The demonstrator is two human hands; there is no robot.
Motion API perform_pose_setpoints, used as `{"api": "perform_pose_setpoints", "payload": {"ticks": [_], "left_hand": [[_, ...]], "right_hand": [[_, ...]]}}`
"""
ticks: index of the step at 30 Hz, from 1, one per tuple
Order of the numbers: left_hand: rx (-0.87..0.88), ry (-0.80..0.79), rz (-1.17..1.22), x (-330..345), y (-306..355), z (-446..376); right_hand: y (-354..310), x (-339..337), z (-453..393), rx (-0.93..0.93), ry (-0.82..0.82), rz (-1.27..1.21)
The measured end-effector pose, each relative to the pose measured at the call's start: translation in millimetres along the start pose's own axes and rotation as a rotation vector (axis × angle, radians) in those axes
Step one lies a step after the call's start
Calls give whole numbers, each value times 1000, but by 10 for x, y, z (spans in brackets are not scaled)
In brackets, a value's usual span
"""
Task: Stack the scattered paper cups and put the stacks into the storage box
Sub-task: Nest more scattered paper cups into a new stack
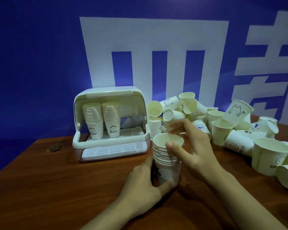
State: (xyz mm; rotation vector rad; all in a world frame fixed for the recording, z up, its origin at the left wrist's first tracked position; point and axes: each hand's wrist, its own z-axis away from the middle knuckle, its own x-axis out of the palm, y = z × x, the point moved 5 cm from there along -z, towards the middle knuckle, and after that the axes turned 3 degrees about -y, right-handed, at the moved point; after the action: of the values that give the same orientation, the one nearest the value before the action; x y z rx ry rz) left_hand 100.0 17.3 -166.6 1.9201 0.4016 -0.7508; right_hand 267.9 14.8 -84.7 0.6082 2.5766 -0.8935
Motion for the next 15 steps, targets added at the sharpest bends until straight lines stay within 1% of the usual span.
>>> {"api": "perform_pose_setpoints", "payload": {"ticks": [2, 4, 5, 6, 8, 9, 10, 12, 13, 15], "left_hand": [[-6, 14, 10, -7, 21, 3], [-11, 24, 16, -12, 26, 0], [-19, 15, 11, -13, 26, -2], [-30, 0, 4, -15, 32, 0], [-41, -14, 3, -29, 63, 4], [-45, -9, 8, -33, 85, 6], [-47, -3, 12, -42, 99, 1], [-48, 3, 18, -55, 90, -14], [-48, 3, 20, -48, 65, -19], [-48, -4, 20, -31, 30, -17]], "right_hand": [[9, -13, 1, 34, 17, -107], [85, -45, 1, 88, 82, -258], [166, -69, 24, 123, 135, -279], [288, -95, 64, 166, 195, -235], [603, -151, 150, 288, 294, 16], [751, -170, 166, 351, 291, 193], [892, -162, 155, 419, 234, 378], [1120, -92, 101, 595, 41, 657], [1197, -63, 75, 665, -34, 730], [1293, -1, 47, 741, -115, 799]]}}
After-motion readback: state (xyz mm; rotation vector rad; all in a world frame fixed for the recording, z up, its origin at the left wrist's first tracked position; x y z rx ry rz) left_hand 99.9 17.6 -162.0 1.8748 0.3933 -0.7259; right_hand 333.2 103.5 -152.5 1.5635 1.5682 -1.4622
